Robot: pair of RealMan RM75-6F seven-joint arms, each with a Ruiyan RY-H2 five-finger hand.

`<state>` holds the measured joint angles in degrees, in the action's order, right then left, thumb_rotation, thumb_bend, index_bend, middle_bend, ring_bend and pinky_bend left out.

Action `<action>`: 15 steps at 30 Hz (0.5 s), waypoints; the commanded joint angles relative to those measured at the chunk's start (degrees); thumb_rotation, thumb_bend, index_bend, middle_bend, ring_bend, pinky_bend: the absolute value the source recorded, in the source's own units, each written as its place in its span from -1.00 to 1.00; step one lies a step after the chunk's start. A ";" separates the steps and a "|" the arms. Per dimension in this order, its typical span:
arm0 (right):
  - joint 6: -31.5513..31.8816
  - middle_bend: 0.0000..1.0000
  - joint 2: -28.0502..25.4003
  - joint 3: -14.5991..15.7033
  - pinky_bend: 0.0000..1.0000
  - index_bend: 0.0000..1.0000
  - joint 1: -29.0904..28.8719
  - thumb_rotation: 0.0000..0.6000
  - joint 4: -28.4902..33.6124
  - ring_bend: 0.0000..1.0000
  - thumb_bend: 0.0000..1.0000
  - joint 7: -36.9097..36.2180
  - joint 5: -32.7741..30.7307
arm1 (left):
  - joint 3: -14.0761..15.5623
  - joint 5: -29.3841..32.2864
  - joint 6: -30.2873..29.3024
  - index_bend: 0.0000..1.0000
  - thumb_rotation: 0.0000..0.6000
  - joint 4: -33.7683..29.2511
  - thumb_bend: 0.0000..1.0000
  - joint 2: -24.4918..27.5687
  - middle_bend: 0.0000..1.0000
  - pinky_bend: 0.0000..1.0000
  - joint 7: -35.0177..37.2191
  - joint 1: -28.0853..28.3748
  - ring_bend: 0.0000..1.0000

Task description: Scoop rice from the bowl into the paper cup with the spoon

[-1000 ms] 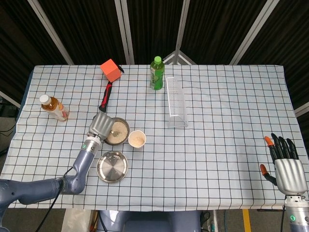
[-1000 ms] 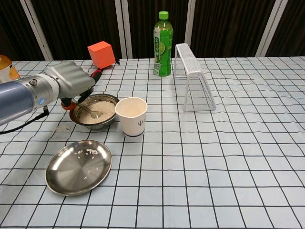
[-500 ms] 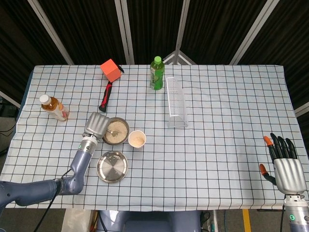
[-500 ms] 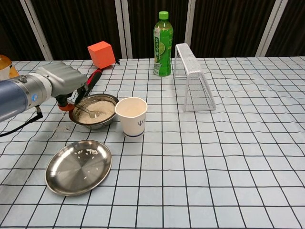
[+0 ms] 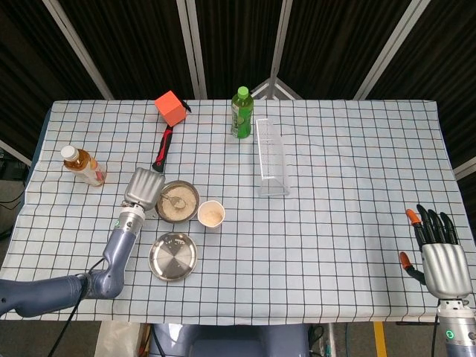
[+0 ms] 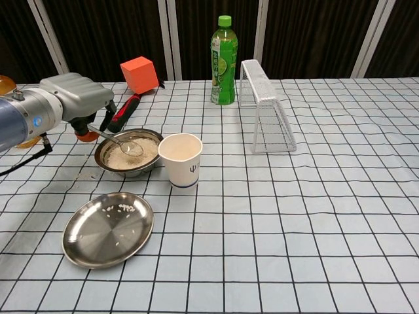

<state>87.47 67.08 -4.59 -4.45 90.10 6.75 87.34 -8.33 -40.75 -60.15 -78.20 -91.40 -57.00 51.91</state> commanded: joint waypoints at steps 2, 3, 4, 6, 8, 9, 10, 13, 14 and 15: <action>-0.04 -1.00 0.04 -0.02 -1.00 -1.00 -0.03 1.00 -0.03 -1.00 -0.23 -0.01 -0.03 | 0.21 -0.43 -0.43 0.21 1.00 -0.51 -0.04 0.74 0.99 1.00 0.69 -0.33 0.97; -0.06 -1.00 0.05 -0.02 -1.00 -1.00 -0.04 1.00 -0.03 -1.00 -0.23 -0.04 -0.03 | 0.30 -0.57 -0.55 0.21 1.00 -0.71 -0.04 0.98 0.99 1.00 0.91 -0.45 0.97; -0.08 -1.00 0.06 -0.02 -1.00 -1.00 -0.06 1.00 -0.04 -1.00 -0.23 -0.08 -0.03 | 0.37 -0.67 -0.66 0.21 1.00 -0.94 -0.04 1.24 0.99 1.00 1.12 -0.59 0.97; -0.19 -1.00 0.05 0.00 -1.00 -1.00 -0.11 1.00 -0.06 -1.00 -0.23 -0.15 -0.03 | 0.49 -0.84 -0.94 0.21 1.00 -1.43 -0.04 1.75 0.99 1.00 1.52 -0.86 0.97; -0.31 -1.00 0.03 0.01 -1.00 -1.00 -0.19 1.00 -0.09 -1.00 -0.23 -0.21 -0.01 | 0.36 -1.10 -1.31 0.21 1.00 -2.18 -0.04 2.44 0.99 1.00 2.39 -1.23 0.97; -0.34 -1.00 0.02 0.00 -1.00 -1.00 -0.21 1.00 -0.10 -1.00 -0.23 -0.23 0.00 | 0.32 -1.25 -1.41 0.21 1.00 -2.51 -0.04 2.73 0.99 1.00 2.79 -1.37 0.97; -0.36 -1.00 0.03 0.00 -1.00 -1.00 -0.23 1.00 -0.12 -1.00 -0.23 -0.23 -0.01 | 0.30 -1.41 -1.52 0.21 1.00 -2.82 -0.04 3.03 0.99 1.00 3.09 -1.48 0.97; -0.44 -1.00 0.02 -0.01 -1.00 -1.00 -0.27 1.00 -0.11 -1.00 -0.23 -0.19 -0.07 | 0.25 -1.94 -1.86 0.22 1.00 -3.79 -0.04 3.97 1.00 1.00 3.69 -1.68 0.97; -0.44 -1.00 0.04 -0.03 -1.00 -1.00 -0.28 1.00 -0.12 -1.00 -0.23 -0.20 -0.10 | 0.17 -2.01 -1.94 0.22 1.00 -4.08 -0.04 4.23 1.00 1.00 3.82 -1.69 0.97; -0.44 -1.00 0.07 -0.02 -1.00 -1.00 -0.27 1.00 -0.10 -1.00 -0.23 -0.21 -0.12 | 0.10 -2.03 -1.98 0.22 1.00 -4.38 -0.04 4.44 1.00 1.00 3.95 -1.70 0.97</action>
<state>87.03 67.14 -4.62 -4.72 89.99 6.54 87.23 -8.15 -42.68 -62.04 -82.38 -87.11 -53.20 50.26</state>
